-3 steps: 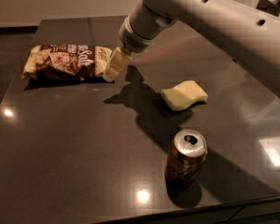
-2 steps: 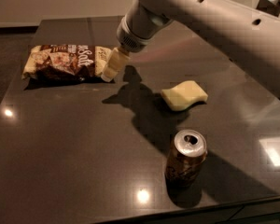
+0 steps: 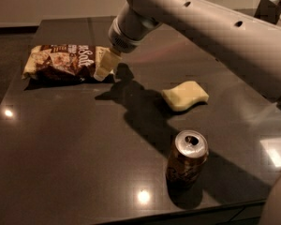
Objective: Move brown chip bag near orange can
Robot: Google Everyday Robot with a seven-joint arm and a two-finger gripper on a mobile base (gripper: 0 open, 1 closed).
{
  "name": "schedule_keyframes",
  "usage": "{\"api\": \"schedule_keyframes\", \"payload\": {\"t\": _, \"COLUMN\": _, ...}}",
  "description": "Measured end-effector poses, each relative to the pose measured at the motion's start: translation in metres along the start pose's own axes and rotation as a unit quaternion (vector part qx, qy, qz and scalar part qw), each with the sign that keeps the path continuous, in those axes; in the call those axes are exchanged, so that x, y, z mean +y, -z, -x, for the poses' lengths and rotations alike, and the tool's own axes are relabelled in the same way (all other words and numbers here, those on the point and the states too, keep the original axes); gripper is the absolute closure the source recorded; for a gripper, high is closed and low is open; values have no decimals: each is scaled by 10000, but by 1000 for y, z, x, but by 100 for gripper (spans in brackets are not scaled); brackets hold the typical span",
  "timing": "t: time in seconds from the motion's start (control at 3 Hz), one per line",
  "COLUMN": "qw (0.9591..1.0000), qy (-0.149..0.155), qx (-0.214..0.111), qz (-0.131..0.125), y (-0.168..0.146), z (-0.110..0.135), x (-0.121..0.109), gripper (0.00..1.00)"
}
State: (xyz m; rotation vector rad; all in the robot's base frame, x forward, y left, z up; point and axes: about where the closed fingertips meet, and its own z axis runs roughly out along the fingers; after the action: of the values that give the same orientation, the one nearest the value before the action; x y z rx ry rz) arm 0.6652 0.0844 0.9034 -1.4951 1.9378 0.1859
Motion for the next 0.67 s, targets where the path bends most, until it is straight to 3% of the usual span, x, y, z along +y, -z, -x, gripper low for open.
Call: {"api": "schedule_keyframes", "payload": {"t": 0.67, "qw": 9998, "qy": -134, "qx": -89, "qz": 154, "y": -37, "z": 12, "x": -4, "gripper": 0}}
